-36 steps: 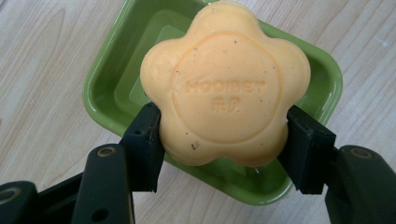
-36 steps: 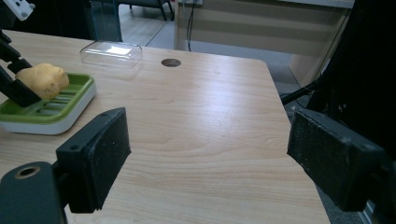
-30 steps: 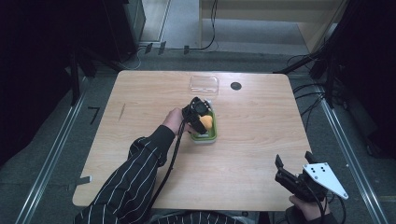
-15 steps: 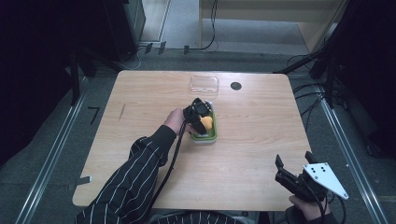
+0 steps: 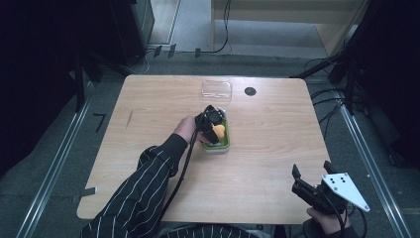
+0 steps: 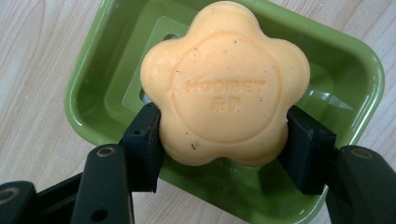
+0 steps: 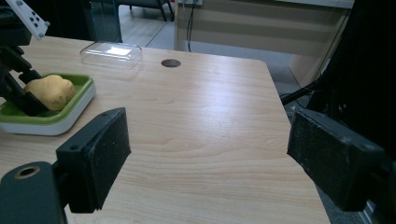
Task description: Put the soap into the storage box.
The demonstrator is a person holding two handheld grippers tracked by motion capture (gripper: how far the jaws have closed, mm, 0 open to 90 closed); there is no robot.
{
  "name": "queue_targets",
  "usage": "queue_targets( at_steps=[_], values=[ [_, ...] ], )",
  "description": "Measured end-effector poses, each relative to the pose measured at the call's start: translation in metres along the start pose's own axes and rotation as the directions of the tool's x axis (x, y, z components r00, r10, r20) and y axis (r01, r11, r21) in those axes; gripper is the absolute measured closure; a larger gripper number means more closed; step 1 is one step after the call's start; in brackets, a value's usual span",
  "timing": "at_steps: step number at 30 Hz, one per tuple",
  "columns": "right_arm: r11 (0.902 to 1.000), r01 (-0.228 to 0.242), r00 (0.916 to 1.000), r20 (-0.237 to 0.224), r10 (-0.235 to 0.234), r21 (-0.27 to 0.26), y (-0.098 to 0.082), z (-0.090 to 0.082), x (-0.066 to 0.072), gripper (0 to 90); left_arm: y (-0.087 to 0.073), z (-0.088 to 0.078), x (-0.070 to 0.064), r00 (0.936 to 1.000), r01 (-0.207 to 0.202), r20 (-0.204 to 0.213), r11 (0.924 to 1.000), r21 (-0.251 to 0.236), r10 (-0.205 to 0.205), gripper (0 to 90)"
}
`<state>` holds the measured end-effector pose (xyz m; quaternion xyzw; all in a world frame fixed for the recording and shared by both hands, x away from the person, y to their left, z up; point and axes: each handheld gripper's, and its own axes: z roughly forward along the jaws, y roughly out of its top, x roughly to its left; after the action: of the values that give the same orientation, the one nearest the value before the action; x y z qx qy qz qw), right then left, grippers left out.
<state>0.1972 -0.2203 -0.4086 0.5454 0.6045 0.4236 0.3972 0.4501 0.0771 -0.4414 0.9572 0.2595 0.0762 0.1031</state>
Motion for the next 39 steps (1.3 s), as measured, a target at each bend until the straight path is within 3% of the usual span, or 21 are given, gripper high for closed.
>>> queue_targets(
  at_steps=[3, 8, 19, 28, 39],
  values=[
    [1.0000, 0.000, 1.0000, 0.000, 0.000, -0.001, 0.000, 0.000, 0.000, 13.7, -0.001, 0.002, 0.000, 1.0000, -0.001, 0.000, 1.0000, 0.001, 0.001, 38.6],
    [1.0000, -0.001, 1.0000, 0.000, 0.001, -0.001, 0.000, 0.000, 0.000, 13.7, 0.000, -0.003, 0.000, 1.0000, -0.004, -0.002, 0.9998, -0.017, 0.004, 30.2],
    [1.0000, -0.002, 1.0000, 0.000, 0.002, -0.001, 0.000, 0.000, 0.000, 13.7, -0.004, -0.020, 0.001, 0.9992, 0.036, -0.017, 0.9981, -0.050, -0.037, 14.5],
    [1.0000, 0.000, 1.0000, -0.003, 0.000, -0.002, 0.001, 0.001, 0.001, 13.7, -0.019, -0.036, 0.002, 0.9971, 0.069, -0.030, 0.9962, -0.053, -0.070, 12.4],
    [1.0000, 0.003, 1.0000, -0.008, -0.003, -0.005, 0.002, 0.003, 0.003, 13.7, -0.038, -0.049, 0.002, 0.9936, 0.106, -0.038, 0.9942, -0.016, -0.107, 9.9]
  ],
)
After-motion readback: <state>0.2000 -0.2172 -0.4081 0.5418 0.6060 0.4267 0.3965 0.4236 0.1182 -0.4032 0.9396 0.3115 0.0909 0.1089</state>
